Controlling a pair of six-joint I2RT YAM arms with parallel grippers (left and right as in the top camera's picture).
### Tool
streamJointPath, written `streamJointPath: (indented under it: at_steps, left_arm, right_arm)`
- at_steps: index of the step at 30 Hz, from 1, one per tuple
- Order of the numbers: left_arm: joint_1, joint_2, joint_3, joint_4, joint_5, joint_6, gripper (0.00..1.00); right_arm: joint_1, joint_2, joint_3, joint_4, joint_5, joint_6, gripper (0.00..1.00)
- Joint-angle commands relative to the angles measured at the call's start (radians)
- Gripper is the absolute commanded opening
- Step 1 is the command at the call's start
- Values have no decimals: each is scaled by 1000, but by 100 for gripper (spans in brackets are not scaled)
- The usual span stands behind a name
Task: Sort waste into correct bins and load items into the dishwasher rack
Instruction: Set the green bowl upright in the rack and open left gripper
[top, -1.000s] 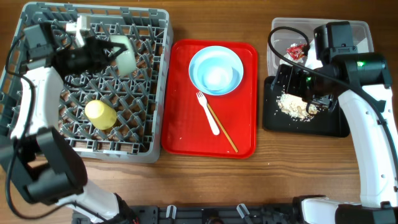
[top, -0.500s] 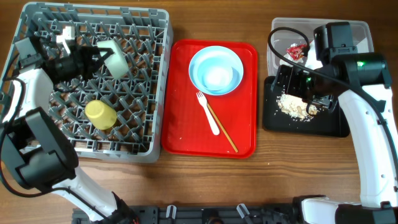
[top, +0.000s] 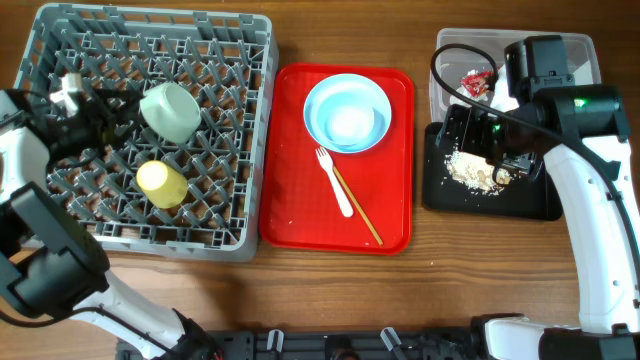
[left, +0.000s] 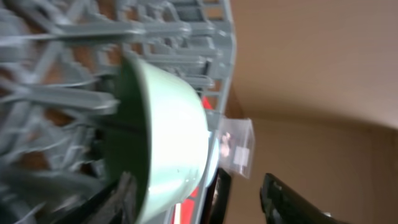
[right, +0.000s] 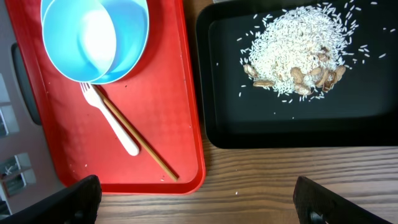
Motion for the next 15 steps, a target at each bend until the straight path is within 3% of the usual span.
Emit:
streamJointPath:
  at_steps: [1, 9, 15]
  left_arm:
    - [54, 2, 11, -15, -114, 17, 70]
    - [105, -96, 12, -41, -138, 63, 72]
    - [48, -264, 12, -38, -246, 62, 74]
  right_arm:
    - [-3, -5, 10, -2, 18, 4, 100]
    - [-3, -5, 10, -3, 18, 5, 100]
    - [-3, -5, 10, -7, 18, 5, 100]
